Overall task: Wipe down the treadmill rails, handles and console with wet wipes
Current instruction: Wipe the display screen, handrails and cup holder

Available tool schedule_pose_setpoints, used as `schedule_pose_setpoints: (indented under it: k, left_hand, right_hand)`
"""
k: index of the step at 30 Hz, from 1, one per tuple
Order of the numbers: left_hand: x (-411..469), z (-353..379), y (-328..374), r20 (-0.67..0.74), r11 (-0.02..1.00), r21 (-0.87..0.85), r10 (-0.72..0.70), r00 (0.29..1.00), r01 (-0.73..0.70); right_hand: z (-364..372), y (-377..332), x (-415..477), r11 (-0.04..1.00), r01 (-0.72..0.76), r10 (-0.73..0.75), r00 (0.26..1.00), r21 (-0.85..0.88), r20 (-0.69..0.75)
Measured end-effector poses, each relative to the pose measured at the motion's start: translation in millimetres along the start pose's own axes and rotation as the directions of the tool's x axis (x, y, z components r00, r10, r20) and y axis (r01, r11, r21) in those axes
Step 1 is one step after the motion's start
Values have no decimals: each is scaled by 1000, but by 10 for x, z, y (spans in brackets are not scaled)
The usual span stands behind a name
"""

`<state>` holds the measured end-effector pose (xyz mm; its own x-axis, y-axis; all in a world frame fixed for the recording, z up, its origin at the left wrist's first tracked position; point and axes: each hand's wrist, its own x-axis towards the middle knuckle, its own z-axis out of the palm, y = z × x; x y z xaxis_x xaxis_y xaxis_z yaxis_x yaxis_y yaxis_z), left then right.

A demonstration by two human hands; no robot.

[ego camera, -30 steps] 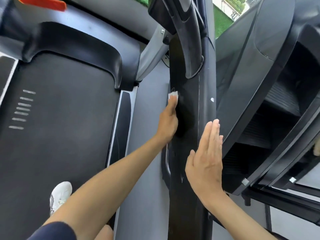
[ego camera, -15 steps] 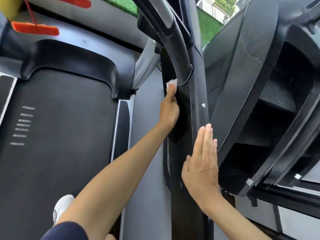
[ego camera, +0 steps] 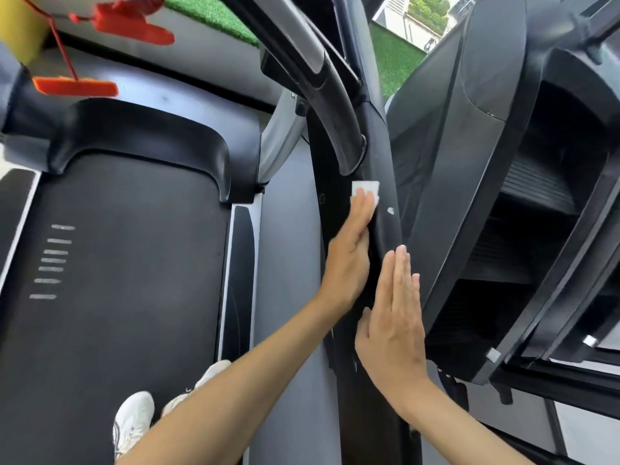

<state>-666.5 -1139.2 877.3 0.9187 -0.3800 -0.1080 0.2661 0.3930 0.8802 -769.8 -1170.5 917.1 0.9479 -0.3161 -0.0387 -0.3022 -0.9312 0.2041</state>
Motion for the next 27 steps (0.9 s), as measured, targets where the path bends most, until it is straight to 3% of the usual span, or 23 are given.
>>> schedule_pose_setpoints:
  k: [2, 7, 14, 18, 21, 24, 27]
  left_hand:
    - [-55, -30, -26, 30, 999, 1, 37, 999, -37]
    - [290, -42, 24, -56, 999, -16, -46, 997, 45]
    - [-680, -258, -370, 172, 993, 111, 24, 985, -44]
    - [-35, -247, -158, 76, 994, 100, -49, 996, 41]
    - [265, -259, -58, 64, 981, 189, 26, 998, -38]
    - [-250, -244, -250, 161, 969, 209, 97, 982, -130]
    - [-1042, -238, -586, 235, 960, 230, 106, 966, -161]
  right_hand:
    - [2, -4, -2, 1000, 3, -3, 1000, 15, -5]
    - [13, 4, -5, 999, 11, -10, 1000, 51, -21]
    - [21, 2, 6, 996, 17, -13, 999, 84, -47]
    - [15, 11, 11, 992, 54, -48, 997, 114, -54]
    - [29, 48, 16, 955, 90, -61, 992, 281, -109]
    - [39, 58, 24, 903, 86, -33, 991, 422, -132]
    - [27, 41, 20, 889, 71, -11, 991, 452, -134]
